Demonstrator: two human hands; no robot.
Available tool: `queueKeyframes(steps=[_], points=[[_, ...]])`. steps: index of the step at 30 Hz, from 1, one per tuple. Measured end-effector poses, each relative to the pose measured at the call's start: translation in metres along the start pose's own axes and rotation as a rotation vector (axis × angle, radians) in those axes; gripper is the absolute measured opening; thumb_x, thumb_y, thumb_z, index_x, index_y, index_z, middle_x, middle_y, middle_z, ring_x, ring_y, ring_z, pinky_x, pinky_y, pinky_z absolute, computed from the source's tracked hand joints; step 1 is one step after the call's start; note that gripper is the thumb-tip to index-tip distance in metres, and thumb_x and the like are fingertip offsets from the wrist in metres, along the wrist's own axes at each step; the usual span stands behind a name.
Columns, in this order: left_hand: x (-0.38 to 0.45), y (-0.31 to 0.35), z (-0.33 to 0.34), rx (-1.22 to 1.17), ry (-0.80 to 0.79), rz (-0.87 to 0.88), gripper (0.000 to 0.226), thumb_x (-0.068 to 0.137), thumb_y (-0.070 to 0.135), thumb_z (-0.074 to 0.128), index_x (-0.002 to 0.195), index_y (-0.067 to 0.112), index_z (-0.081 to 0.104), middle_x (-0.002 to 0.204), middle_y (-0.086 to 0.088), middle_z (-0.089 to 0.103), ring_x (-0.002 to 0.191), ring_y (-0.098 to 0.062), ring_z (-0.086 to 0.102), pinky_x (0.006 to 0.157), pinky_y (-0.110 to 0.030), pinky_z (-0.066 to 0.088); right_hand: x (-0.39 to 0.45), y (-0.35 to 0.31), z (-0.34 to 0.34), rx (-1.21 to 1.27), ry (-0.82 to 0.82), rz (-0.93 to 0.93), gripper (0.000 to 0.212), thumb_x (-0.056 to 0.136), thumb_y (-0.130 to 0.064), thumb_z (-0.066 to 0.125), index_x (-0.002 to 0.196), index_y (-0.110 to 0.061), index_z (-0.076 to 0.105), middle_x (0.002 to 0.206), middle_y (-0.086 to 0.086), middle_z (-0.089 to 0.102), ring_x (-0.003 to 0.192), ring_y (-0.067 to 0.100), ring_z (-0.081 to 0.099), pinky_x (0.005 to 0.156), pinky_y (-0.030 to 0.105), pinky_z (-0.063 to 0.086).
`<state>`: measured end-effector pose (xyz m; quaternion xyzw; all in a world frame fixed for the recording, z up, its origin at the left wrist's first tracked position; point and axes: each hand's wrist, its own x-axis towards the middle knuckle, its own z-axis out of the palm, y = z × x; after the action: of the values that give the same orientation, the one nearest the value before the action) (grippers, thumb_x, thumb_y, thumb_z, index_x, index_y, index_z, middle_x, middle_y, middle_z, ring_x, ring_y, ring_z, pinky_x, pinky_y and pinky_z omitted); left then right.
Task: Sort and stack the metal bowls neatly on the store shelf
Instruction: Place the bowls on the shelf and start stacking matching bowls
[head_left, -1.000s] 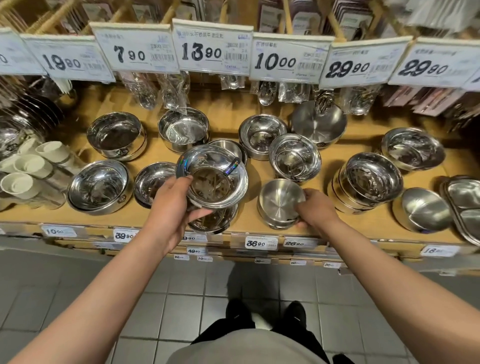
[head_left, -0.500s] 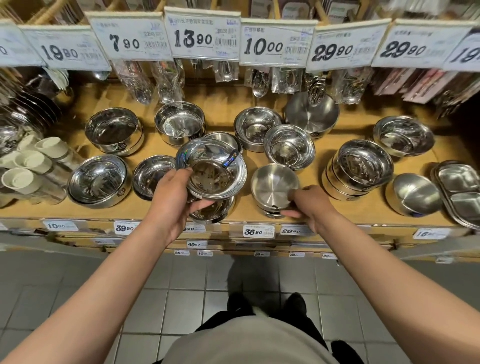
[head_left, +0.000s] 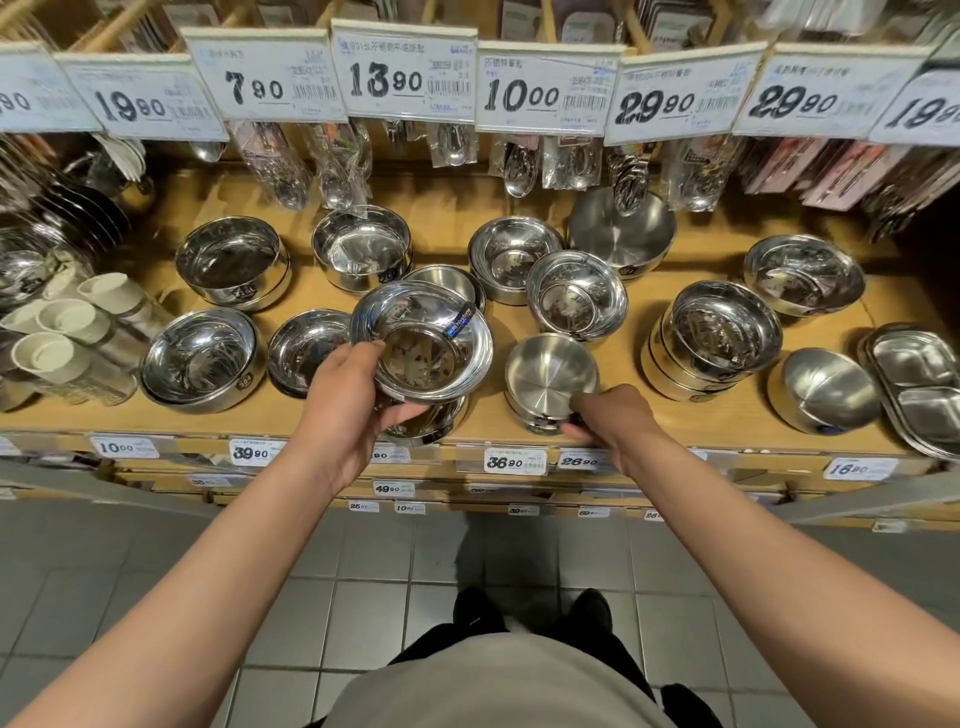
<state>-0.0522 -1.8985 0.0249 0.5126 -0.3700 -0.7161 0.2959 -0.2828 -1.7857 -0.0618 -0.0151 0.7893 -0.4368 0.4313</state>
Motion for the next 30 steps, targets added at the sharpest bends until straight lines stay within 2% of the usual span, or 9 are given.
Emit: queueKeyframes(steps=[3,6,9,13,16,19,21,25,30], points=[[-0.001,0.001,0.003,0.002,0.004,-0.011,0.026,0.103,0.017,0.047,0.121,0.006,0.062,0.108,-0.014,0.077,0.102,-0.026,0.074,0.066,-0.037,0.064,0.000,-0.001,0.000,0.012,-0.039,0.028,0.008,0.090,-0.006,0.067,0.094,-0.002,0.062,0.099,0.015,0.070,0.060,0.019,0.074,0.050,0.021,0.058],[-0.001,0.002,0.004,-0.001,0.001,-0.013,0.026,0.103,0.016,0.047,0.121,0.006,0.062,0.108,-0.014,0.077,0.101,-0.026,0.075,0.064,-0.035,0.064,0.000,-0.003,-0.001,-0.020,-0.040,0.018,0.020,0.090,-0.012,0.070,0.102,0.002,0.062,0.087,0.013,0.066,0.056,0.020,0.068,0.044,0.025,0.056],[-0.001,0.003,0.002,0.005,-0.002,-0.006,0.025,0.103,0.016,0.047,0.121,0.006,0.062,0.108,-0.014,0.077,0.102,-0.026,0.074,0.065,-0.036,0.064,0.002,-0.005,-0.002,-0.070,0.027,-0.041,0.026,0.089,-0.018,0.072,0.108,-0.008,0.058,0.102,0.012,0.065,0.065,0.021,0.069,0.057,0.034,0.063],[0.002,0.004,0.000,0.027,0.004,0.000,0.026,0.103,0.017,0.046,0.121,0.007,0.063,0.108,-0.013,0.077,0.103,-0.026,0.074,0.069,-0.038,0.065,0.003,-0.005,-0.006,-0.048,0.066,-0.086,0.017,0.088,-0.014,0.074,0.090,-0.013,0.057,0.102,0.013,0.067,0.056,0.021,0.072,0.044,0.022,0.055],[0.004,0.005,-0.002,0.023,0.012,-0.010,0.029,0.104,0.017,0.045,0.127,0.006,0.060,0.117,-0.016,0.073,0.107,-0.028,0.072,0.071,-0.040,0.065,0.001,-0.005,-0.004,-0.008,0.047,-0.069,0.017,0.088,-0.010,0.073,0.094,-0.010,0.057,0.107,0.015,0.066,0.053,0.020,0.073,0.043,0.021,0.054],[0.005,0.004,-0.001,0.019,0.007,-0.014,0.030,0.104,0.017,0.046,0.129,0.006,0.059,0.119,-0.016,0.072,0.108,-0.028,0.072,0.071,-0.039,0.065,0.000,-0.003,0.001,0.051,-0.003,-0.031,0.025,0.089,-0.008,0.073,0.109,-0.004,0.058,0.116,0.018,0.064,0.059,0.020,0.075,0.056,0.029,0.063],[0.006,0.004,-0.001,0.010,-0.001,-0.018,0.030,0.104,0.017,0.046,0.129,0.005,0.059,0.119,-0.017,0.072,0.107,-0.028,0.072,0.072,-0.040,0.065,0.001,-0.002,0.003,0.059,-0.007,-0.018,0.030,0.089,-0.006,0.072,0.115,-0.002,0.057,0.118,0.018,0.064,0.059,0.019,0.075,0.060,0.029,0.064],[0.009,0.003,-0.001,-0.015,-0.005,-0.015,0.028,0.104,0.017,0.047,0.125,0.004,0.060,0.113,-0.016,0.075,0.103,-0.027,0.074,0.070,-0.041,0.065,0.001,-0.003,0.003,0.070,-0.024,0.005,0.032,0.089,-0.006,0.069,0.118,-0.002,0.056,0.118,0.018,0.065,0.066,0.024,0.077,0.051,0.021,0.059],[0.011,0.000,-0.001,-0.020,-0.001,-0.014,0.022,0.103,0.017,0.048,0.118,0.007,0.062,0.105,-0.012,0.078,0.099,-0.027,0.075,0.069,-0.042,0.065,0.002,0.000,0.006,0.093,-0.037,0.010,0.034,0.091,-0.006,0.067,0.122,-0.002,0.055,0.120,0.018,0.063,0.068,0.024,0.077,0.054,0.022,0.061]])
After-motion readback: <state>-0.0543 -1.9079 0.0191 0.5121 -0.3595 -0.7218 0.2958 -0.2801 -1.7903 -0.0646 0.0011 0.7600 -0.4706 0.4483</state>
